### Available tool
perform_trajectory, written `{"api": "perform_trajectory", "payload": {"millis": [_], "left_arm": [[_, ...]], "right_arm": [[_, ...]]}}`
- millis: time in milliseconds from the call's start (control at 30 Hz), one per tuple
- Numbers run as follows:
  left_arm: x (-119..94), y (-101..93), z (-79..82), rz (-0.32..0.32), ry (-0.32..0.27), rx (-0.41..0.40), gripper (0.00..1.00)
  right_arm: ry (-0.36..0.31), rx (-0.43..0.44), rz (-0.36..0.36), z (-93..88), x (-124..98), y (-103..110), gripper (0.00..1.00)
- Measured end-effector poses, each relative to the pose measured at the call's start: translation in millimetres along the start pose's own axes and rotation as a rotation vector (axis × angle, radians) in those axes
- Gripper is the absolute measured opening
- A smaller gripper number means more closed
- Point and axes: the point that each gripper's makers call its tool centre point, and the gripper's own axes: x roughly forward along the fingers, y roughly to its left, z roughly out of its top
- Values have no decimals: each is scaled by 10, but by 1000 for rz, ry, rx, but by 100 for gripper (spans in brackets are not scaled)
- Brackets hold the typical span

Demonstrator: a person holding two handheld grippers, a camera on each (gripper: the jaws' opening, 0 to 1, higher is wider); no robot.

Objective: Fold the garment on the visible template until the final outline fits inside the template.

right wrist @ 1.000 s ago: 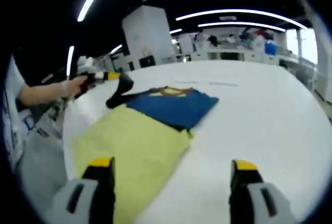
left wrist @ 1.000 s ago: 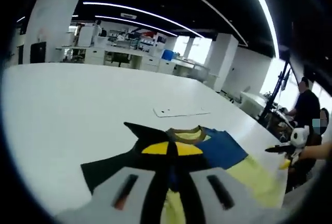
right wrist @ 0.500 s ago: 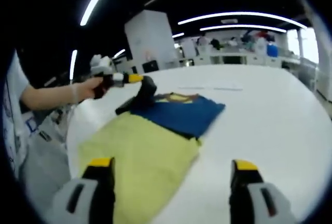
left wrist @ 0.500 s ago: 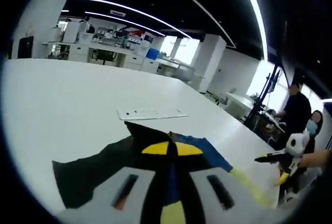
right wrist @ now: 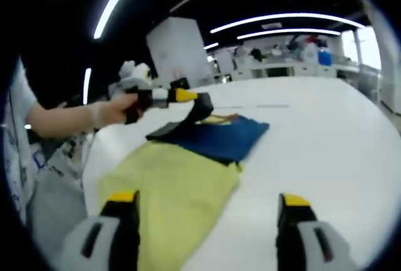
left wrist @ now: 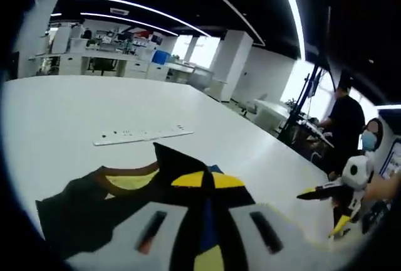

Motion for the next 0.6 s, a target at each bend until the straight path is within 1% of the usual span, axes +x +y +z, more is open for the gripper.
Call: {"api": "perform_trajectory", "payload": {"millis": [67, 233, 300, 333, 367, 400, 433, 500, 567, 600], "left_arm": [[70, -30, -46, -13, 6, -9, 0], [250, -153, -227, -38, 36, -31, 0], [281, -194, -283, -49, 51, -42, 0], [303, -251, -316, -70, 58, -39, 0], [318, -319, -361, -77, 64, -27, 0], [332, -344, -387, -83, 69, -18, 0], [348, -405, -427, -98, 75, -31, 0], [376, -429, -473, -107, 76, -33, 0], [420, -472, -552, -114, 96, -28, 0], [426, -489, -584, -121, 105, -43, 0]], "right_arm": [[-1, 5, -3, -11, -17, -9, 91], [-7, 16, -11, -33, -47, -37, 90], [-8, 19, -13, -41, -59, -54, 90], [-11, 25, -15, -42, -70, -62, 90], [-17, 32, -15, -36, -78, -64, 90], [-22, 36, -15, -32, -87, -62, 90], [-23, 37, -18, -33, -91, -67, 90], [-24, 40, -24, -44, -105, -83, 90], [-25, 46, -24, -59, -118, -81, 90], [-22, 46, -24, -68, -122, -81, 90]]}}
